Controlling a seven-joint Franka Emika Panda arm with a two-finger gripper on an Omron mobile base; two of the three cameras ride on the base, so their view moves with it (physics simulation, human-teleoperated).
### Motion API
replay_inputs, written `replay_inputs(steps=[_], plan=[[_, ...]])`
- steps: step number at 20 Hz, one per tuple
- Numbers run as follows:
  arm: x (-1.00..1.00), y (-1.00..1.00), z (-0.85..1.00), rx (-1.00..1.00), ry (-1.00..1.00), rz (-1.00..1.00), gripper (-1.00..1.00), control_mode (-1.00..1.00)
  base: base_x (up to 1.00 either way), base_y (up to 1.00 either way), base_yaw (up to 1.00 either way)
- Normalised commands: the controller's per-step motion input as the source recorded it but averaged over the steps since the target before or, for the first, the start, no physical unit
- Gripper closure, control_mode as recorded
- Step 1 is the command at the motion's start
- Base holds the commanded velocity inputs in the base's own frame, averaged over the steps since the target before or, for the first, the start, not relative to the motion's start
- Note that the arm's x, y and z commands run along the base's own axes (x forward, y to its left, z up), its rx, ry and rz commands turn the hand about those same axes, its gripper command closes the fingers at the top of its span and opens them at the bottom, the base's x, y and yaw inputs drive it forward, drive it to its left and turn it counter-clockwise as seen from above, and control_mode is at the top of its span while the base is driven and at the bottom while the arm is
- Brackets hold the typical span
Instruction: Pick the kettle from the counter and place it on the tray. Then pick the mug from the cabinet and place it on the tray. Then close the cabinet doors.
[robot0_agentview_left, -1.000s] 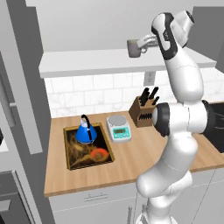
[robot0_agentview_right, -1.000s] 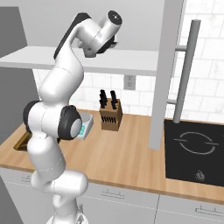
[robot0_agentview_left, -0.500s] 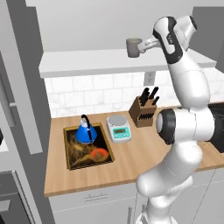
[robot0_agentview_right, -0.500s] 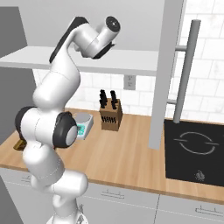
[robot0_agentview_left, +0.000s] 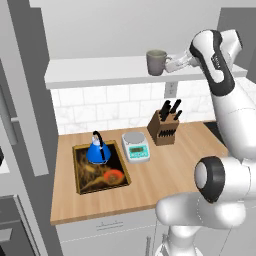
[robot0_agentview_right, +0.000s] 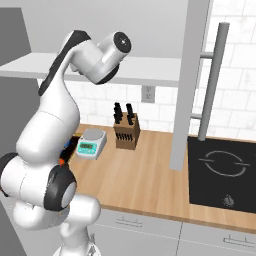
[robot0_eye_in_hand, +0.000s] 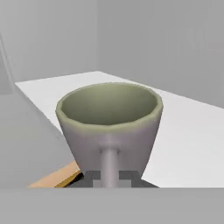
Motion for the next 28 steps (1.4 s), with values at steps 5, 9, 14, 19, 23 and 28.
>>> replay_inputs(steps=[5,9,14,19,23,28], plan=[[-1.0,0.33,-0.21,0.0,-0.04,0.1,1.0,-1.0,0.0,0.0,0.0],[-1.0,0.38,-0.29,0.0,0.0,0.14,1.0,-1.0,0.0,0.0,0.0],[-1.0,0.44,-0.48,-0.03,0.0,0.17,1.0,-1.0,0.0,0.0,0.0],[-0.65,0.59,-0.73,-0.07,0.06,0.12,1.0,-1.0,0.0,0.0,0.0],[-0.21,0.57,-0.94,-0.09,0.06,0.11,1.0,-1.0,0.0,0.0,0.0],[0.12,0.39,-0.84,-0.01,0.01,0.11,1.0,-1.0,0.0,0.0,0.0]])
